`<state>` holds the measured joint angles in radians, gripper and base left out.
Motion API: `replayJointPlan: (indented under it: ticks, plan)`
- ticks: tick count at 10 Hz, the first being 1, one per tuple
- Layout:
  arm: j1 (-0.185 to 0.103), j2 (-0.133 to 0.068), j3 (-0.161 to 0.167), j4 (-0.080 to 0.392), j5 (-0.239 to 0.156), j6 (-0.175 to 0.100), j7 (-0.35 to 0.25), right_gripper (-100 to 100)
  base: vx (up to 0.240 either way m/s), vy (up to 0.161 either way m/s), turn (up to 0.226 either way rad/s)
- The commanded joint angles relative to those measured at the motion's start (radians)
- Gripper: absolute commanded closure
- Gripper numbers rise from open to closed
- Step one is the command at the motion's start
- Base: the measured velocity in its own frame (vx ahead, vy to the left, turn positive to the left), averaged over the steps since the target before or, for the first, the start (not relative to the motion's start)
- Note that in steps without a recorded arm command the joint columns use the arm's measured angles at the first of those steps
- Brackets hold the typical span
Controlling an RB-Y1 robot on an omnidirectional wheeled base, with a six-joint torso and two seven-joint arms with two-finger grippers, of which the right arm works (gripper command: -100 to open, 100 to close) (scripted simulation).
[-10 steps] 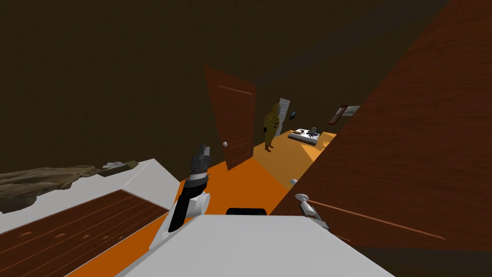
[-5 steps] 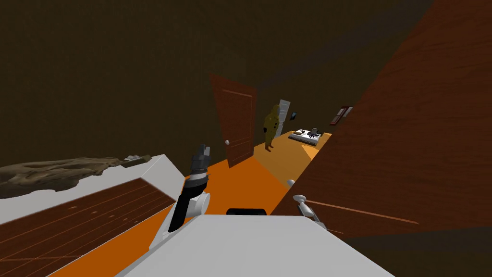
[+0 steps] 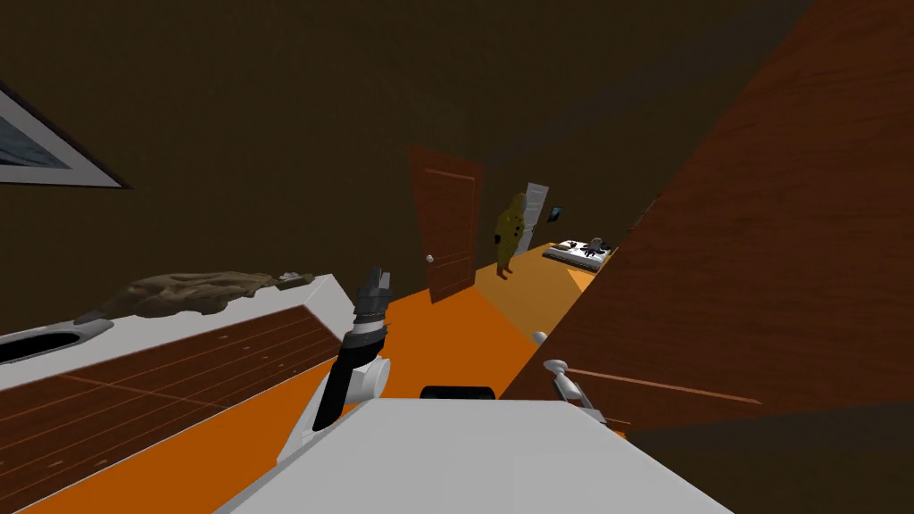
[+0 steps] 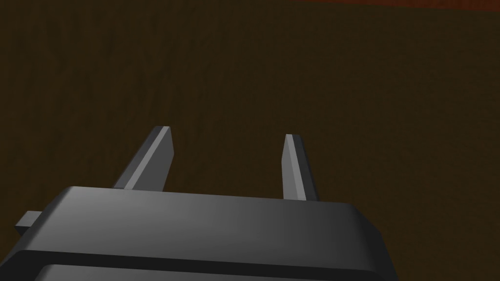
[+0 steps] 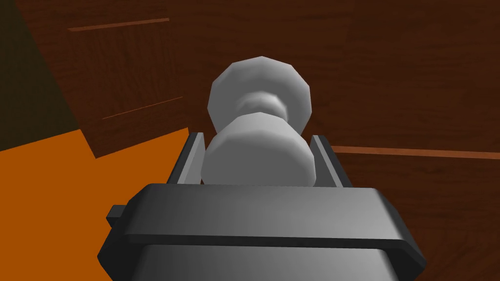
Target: Pull the door open
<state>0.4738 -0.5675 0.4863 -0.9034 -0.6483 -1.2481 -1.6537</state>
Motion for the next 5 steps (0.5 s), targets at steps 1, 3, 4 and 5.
replayJointPlan:
  ticks: [1, 3, 4, 5]
  plan:
    - [-0.005, -0.005, 0.007, 0.012, 0.006, -0.010, -0.012, 100, -0.199, -0.034, 0.125]
    - [-0.016, -0.014, 0.015, 0.027, 0.013, -0.019, -0.026, 100, -0.221, -0.012, 0.123]
    - [-0.019, -0.016, 0.017, 0.032, 0.016, -0.022, -0.030, 100, -0.221, -0.031, 0.085]
    - [-0.023, -0.020, 0.021, 0.039, 0.019, -0.027, -0.036, 100, -0.208, -0.036, 0.086]
